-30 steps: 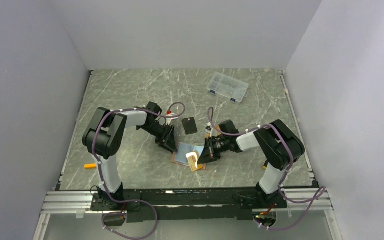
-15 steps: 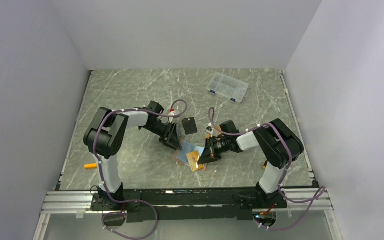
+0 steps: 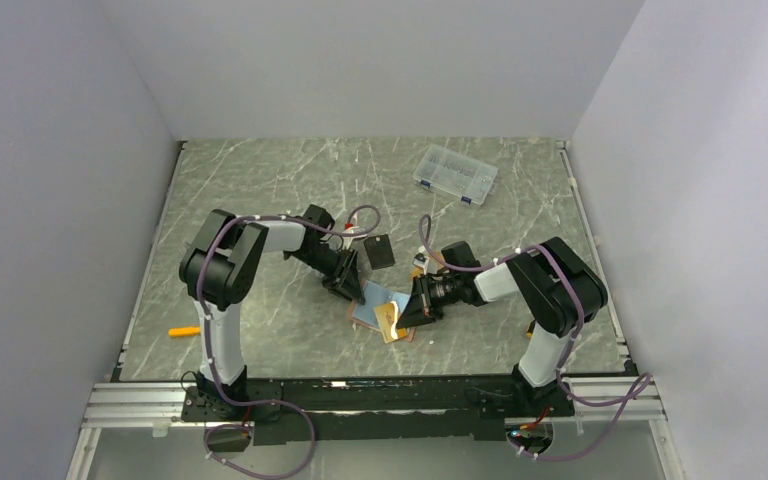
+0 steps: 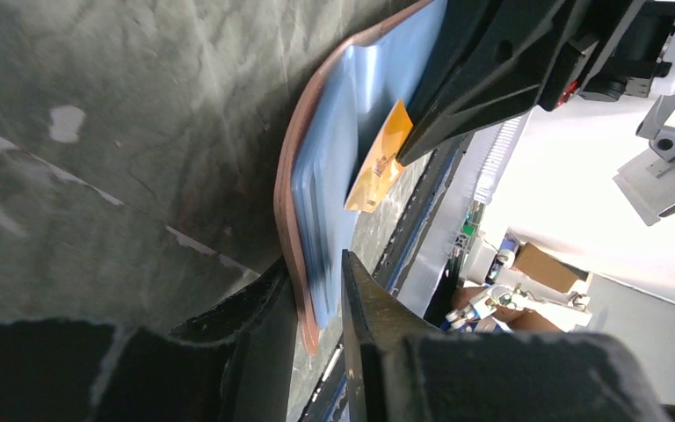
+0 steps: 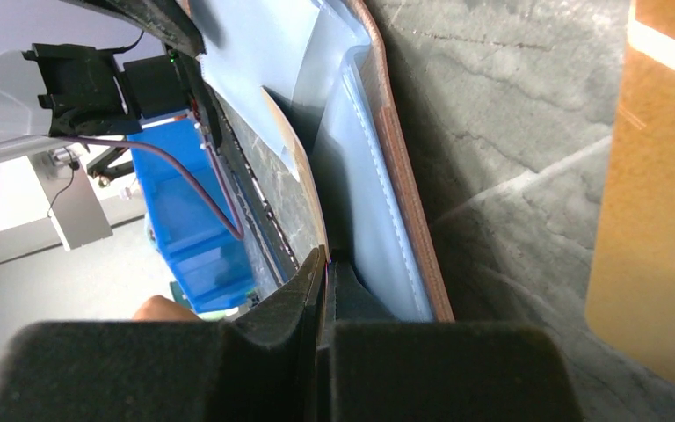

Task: Put the credit cards into the card holder
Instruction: Insert the credit card into the card holder.

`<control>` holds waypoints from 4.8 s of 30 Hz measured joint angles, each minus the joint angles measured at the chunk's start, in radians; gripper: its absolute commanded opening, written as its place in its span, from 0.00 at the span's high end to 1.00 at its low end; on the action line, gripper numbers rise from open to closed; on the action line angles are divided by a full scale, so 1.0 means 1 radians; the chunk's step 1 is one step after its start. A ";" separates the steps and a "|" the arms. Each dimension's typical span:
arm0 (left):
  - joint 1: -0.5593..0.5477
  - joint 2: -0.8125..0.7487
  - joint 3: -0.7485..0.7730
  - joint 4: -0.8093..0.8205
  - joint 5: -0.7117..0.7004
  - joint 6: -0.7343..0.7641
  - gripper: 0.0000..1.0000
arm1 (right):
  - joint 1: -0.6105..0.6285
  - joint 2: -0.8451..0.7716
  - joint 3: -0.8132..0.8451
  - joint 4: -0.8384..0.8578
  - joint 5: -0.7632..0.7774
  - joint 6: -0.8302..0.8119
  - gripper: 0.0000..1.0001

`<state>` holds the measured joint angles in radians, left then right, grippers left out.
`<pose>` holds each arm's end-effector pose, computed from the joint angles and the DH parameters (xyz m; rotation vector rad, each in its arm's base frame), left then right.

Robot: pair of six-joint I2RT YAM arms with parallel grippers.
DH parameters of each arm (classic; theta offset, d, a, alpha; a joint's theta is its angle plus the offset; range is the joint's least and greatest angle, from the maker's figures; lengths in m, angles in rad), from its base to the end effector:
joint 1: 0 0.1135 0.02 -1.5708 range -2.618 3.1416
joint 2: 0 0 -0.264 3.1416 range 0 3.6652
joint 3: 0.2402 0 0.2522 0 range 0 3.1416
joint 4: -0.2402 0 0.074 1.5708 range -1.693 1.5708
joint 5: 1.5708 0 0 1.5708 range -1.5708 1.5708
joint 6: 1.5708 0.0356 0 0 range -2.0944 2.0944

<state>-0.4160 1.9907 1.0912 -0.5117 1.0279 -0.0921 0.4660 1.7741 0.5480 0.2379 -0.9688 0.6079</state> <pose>0.3002 -0.1659 0.1089 -0.5421 -2.5803 1.4922 0.2230 0.1450 0.0832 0.2289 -2.6695 -1.6026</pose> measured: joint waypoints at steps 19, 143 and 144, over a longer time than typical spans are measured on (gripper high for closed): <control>0.014 0.086 -0.008 0.114 0.097 -0.049 1.00 | -0.026 -0.040 -0.022 0.043 0.043 0.069 1.00; 0.059 -0.015 -0.251 0.665 0.021 -0.520 0.80 | 0.118 -0.007 0.241 -0.207 0.394 0.139 0.70; 0.060 -0.016 -0.251 0.665 0.021 -0.521 0.80 | 0.125 -0.011 0.246 -0.220 0.403 0.130 0.67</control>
<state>-0.3565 1.9743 0.8398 0.1535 1.0492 -0.6136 0.5907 1.7634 0.7944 0.0181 -0.5655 0.7380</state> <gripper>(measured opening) 0.209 0.261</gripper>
